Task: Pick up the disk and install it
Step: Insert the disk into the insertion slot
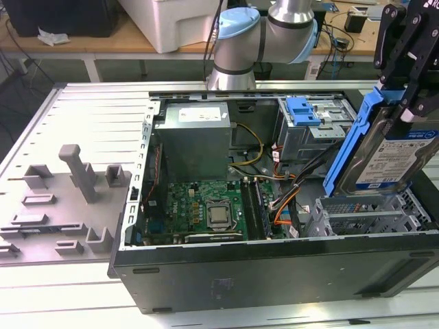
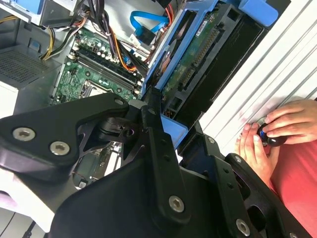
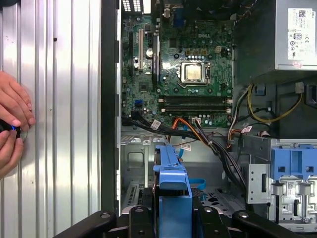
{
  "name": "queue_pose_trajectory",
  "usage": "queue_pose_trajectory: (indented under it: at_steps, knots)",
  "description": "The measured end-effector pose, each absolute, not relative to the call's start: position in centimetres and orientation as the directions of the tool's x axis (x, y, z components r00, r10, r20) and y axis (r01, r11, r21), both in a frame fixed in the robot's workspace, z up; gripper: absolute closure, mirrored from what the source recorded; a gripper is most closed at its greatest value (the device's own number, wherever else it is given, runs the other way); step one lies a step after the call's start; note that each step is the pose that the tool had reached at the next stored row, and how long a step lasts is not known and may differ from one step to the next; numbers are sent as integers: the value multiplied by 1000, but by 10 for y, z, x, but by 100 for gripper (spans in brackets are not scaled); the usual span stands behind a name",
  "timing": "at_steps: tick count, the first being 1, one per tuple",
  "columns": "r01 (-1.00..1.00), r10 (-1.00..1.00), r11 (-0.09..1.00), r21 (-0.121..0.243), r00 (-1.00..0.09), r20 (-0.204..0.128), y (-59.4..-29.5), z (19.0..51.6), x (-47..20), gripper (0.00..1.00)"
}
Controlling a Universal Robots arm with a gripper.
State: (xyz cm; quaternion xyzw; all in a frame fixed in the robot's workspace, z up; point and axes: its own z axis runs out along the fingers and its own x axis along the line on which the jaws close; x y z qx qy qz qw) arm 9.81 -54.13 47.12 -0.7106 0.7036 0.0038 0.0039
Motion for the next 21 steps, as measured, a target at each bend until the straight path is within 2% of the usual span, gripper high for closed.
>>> queue_pose_trajectory:
  at_steps: [21]
  knots:
    - [-1000, -1000, -10, 0, 10, -15, -546, 465, 99, 64]
